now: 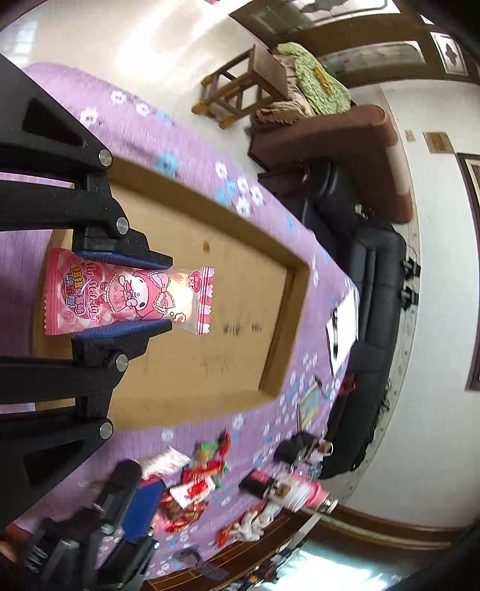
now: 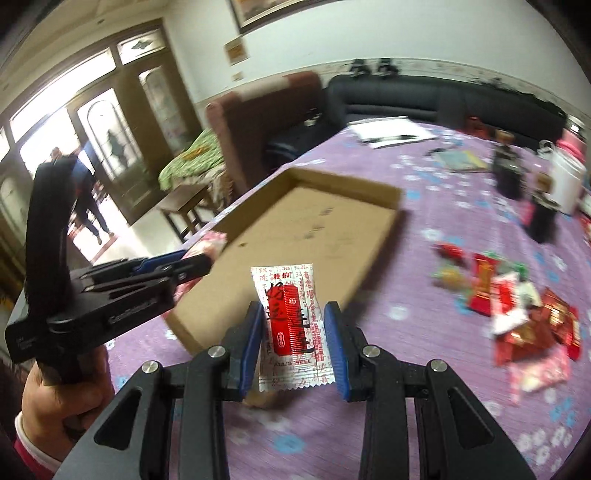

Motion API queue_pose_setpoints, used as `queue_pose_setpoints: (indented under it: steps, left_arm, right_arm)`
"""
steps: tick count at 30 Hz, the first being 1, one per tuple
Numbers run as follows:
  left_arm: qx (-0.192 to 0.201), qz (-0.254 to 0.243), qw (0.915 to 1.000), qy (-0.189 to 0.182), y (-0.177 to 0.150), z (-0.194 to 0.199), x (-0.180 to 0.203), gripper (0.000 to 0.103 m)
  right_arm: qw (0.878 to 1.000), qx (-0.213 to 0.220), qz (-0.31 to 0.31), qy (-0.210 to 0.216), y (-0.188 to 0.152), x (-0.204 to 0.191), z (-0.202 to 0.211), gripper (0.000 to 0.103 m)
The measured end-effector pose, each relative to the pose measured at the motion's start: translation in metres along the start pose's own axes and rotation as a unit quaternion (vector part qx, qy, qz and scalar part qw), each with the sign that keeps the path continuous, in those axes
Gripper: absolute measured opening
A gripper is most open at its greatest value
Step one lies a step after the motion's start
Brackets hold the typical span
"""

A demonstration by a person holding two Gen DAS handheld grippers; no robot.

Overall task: Organize snacks
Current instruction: 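Carry both snacks over the cardboard tray and open both grippers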

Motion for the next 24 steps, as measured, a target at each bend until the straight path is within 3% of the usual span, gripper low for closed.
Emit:
queue_pose_setpoints:
  steps: [7, 21, 24]
  left_arm:
    - [-0.017, -0.001, 0.9998, 0.013, -0.007, -0.015, -0.012, 0.028]
    - [-0.052, -0.009, 0.9985, 0.014, -0.013, -0.045, -0.012, 0.029]
    - [-0.054, -0.002, 0.9984, 0.019, -0.013, -0.045, -0.017, 0.033]
  right_arm:
    - [0.999, -0.032, 0.024, -0.004, -0.007, -0.029, -0.041, 0.033]
    - [0.998, -0.062, 0.017, -0.018, -0.011, -0.022, -0.074, 0.034]
    - [0.998, -0.06, 0.013, -0.013, -0.008, -0.024, -0.071, 0.039]
Point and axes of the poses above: each gripper's, at about its wrist camera, not at the fingertips, and z roughly against the way its jaws point, x to its right, y to its top, the point moved 1 cm from there along -z, roughly the way its jaws point, and after that the axes turned 9 degrees about -z, right-handed, at the moved point
